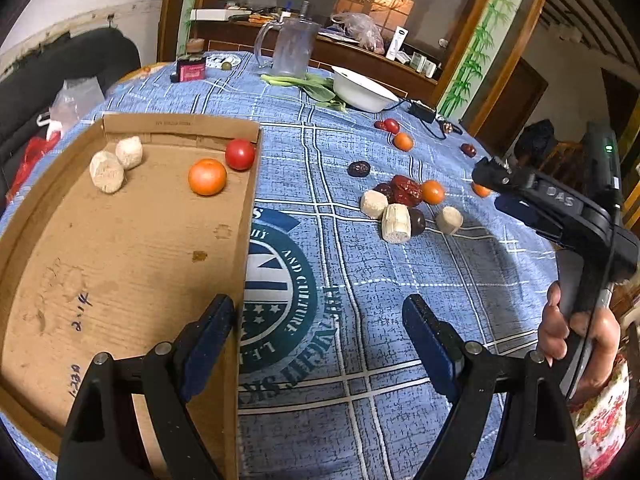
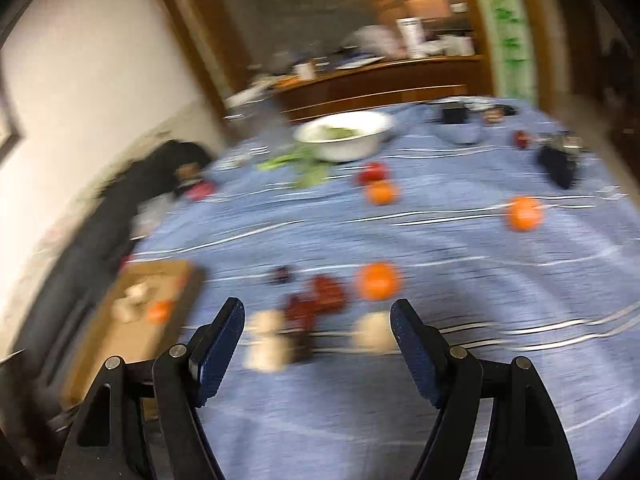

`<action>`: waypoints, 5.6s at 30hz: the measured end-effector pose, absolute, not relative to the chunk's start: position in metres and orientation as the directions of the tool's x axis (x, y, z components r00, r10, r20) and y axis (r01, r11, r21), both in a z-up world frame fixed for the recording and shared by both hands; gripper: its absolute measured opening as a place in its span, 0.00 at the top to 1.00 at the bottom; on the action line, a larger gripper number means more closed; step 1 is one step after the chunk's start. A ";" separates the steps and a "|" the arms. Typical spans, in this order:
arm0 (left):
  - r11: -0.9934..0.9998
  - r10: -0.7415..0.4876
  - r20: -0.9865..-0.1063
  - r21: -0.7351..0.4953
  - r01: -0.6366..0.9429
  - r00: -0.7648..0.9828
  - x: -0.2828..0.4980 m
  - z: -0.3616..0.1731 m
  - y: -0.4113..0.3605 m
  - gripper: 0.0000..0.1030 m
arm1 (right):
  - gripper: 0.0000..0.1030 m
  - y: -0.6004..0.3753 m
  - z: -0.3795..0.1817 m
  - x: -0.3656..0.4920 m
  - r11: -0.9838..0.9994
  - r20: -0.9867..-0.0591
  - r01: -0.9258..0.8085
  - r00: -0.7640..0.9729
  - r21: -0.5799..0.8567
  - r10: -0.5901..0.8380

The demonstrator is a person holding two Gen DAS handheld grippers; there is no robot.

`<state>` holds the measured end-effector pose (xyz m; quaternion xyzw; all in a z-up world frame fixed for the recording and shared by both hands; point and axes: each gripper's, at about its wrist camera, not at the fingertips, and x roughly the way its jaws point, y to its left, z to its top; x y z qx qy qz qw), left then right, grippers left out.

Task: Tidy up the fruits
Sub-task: 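Grasp a beige yam chunk with the left tool while the right tool grasps a round beige textured ball, then carry both items over the cardboard tray and open both tools to release them, then withdraw both open tools from the tray back toward the fruit pile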

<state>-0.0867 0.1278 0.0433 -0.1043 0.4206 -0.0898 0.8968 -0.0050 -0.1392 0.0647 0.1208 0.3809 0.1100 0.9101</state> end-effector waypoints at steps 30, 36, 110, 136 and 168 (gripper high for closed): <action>0.952 -0.301 -0.754 -0.200 0.232 0.584 -0.012 0.038 0.038 0.46 | 0.64 -0.143 0.027 0.017 0.978 -0.749 -0.055 0.635 0.202 0.190; 0.955 -0.290 -0.780 -0.193 0.228 0.555 0.005 0.021 0.037 0.68 | 0.64 -0.156 0.021 0.021 0.954 -0.757 -0.025 0.603 0.297 0.252; 0.920 -0.096 -0.733 -0.324 -0.222 0.673 -0.073 0.053 0.313 0.49 | 0.48 0.129 0.049 -0.007 0.863 -0.763 -0.486 0.503 0.138 0.406; 0.993 0.109 -0.565 0.100 -0.063 0.818 -0.173 0.130 0.130 0.17 | 0.33 -0.070 0.068 -0.132 0.922 -0.623 -0.071 0.717 0.380 0.312; 0.984 0.131 -0.572 0.174 -0.036 0.810 -0.183 0.119 0.102 0.17 | 0.31 -0.065 0.059 -0.149 0.934 -0.636 -0.103 0.707 0.341 0.310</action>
